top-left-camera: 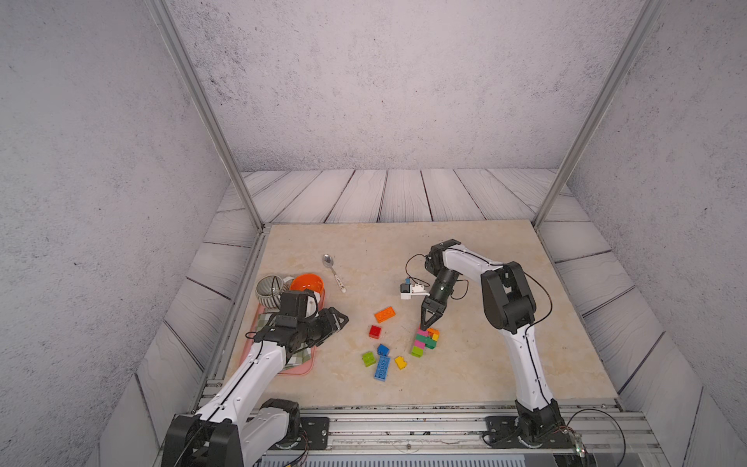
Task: Assemble the letter p with lego
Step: Adjust the lego brick at the center of the board.
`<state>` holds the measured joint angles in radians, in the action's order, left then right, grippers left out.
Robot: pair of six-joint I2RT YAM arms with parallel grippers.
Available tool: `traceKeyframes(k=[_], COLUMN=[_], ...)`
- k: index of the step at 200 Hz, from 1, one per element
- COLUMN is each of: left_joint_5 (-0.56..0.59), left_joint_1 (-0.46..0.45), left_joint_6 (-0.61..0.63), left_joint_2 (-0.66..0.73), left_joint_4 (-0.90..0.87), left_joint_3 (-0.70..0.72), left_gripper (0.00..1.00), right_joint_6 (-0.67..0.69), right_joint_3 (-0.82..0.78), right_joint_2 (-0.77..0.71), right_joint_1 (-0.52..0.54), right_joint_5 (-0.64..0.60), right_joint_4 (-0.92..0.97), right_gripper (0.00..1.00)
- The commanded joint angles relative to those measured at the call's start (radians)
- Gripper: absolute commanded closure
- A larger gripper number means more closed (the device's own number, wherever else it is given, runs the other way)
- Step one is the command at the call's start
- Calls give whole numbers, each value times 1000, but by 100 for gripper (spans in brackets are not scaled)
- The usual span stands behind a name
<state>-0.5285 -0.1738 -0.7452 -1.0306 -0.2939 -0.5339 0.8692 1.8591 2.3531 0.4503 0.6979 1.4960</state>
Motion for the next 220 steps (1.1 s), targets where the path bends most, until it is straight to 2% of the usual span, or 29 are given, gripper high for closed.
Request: traceKeyframes(k=[1, 36, 58, 83, 124, 163, 195, 220], left_joint_5=[-4, -1, 3, 10, 36, 50, 64, 75], left_joint_1=[10, 10, 10, 8, 7, 8, 8, 8], left_joint_6=[5, 9, 12, 16, 17, 15, 17, 18], left_joint_2=[-8, -8, -6, -5, 28, 62, 104, 131], left_joint_4=[10, 7, -1, -13, -42, -71, -111, -134], left_joint_3=[9, 11, 14, 9, 15, 19, 22, 27], left_gripper=[38, 38, 39, 38, 38, 38, 38, 38], right_joint_6=[13, -20, -91, -191, -373, -401, -422, -443], right_joint_3=[5, 6, -29, -132, -382, -518, -535, -527], right_joint_2=[10, 8, -46, -173, -439, -567, -526, -479], right_joint_1=[-11, -21, -22, -18, 30, 163, 257, 305], right_joint_5=[23, 1, -37, -67, -213, -317, -390, -428], right_joint_4=[-4, -35, -111, -267, -567, -703, -742, -766], right_gripper=[52, 52, 52, 52, 53, 68, 86, 90])
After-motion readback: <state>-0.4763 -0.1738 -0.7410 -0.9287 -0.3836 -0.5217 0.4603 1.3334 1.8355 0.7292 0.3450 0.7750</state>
